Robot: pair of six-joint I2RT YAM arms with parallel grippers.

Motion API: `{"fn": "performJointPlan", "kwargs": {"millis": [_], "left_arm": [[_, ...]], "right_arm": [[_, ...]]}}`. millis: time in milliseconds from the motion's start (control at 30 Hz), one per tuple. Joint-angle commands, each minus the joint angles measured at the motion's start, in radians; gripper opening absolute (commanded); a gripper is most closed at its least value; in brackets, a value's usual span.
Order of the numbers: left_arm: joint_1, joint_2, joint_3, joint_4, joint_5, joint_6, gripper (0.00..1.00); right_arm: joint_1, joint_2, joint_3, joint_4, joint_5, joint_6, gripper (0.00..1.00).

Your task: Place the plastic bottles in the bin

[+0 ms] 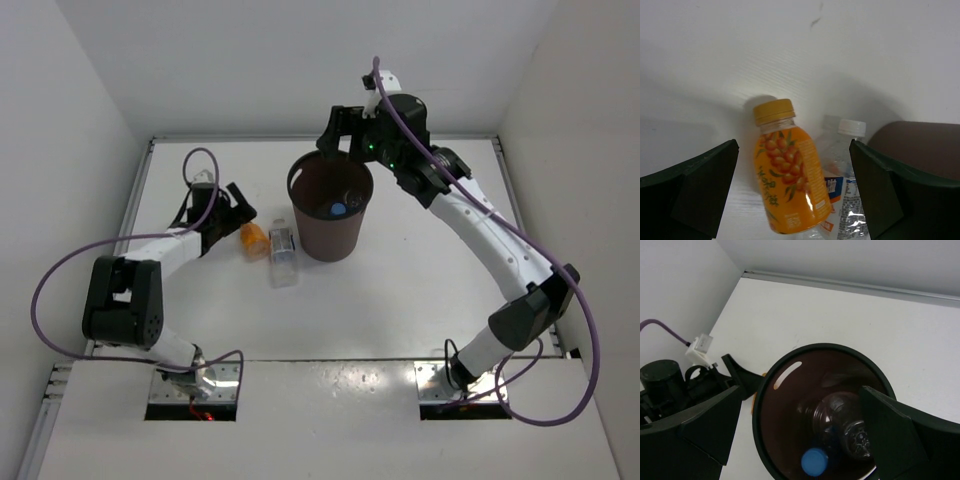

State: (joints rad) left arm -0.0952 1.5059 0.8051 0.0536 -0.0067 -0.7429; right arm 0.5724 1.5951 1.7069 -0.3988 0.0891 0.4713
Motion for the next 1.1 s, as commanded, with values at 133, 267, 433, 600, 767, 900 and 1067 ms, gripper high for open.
{"fn": "performJointPlan", "kwargs": {"millis": [133, 267, 433, 600, 767, 900, 1067], "left_arm": [[-0.066, 0.062, 0.036, -0.001, 0.002, -0.05, 1.0], [-0.066, 0.062, -0.026, -0.011, -0.016, -0.05, 1.0], [-0.066, 0.062, -0.067, 0.014, -0.004, -0.059, 0.97], [-0.066, 0.062, -0.087, 0.069, 0.028, -0.088, 0.79], [-0.066, 0.062, -0.098, 0.08, 0.037, -0.075, 0.61], [-0.066, 0.028, -0.035, 0.046, -0.036, -0.065, 0.47], [-0.043, -0.006, 0.161, 0.0, -0.202, -0.013, 0.41]], "right_arm": [[-0.013, -0.05, -0.016, 0.04, 0.0, 0.023, 1.0], [-0.023, -0.069, -0.035, 0.021, 0.012, 0.023, 1.0], [-0.032, -0.09, -0.072, 0.021, 0.021, 0.033, 1.0], [-0.042, -0.09, -0.081, 0.012, 0.031, 0.043, 1.0], [-0.051, -0.1, -0.09, 0.003, 0.031, 0.043, 1.0], [-0.06, -0.109, -0.102, -0.006, 0.021, 0.052, 1.0], [-0.069, -0.129, -0.139, -0.006, 0.012, 0.07, 1.0]]}}
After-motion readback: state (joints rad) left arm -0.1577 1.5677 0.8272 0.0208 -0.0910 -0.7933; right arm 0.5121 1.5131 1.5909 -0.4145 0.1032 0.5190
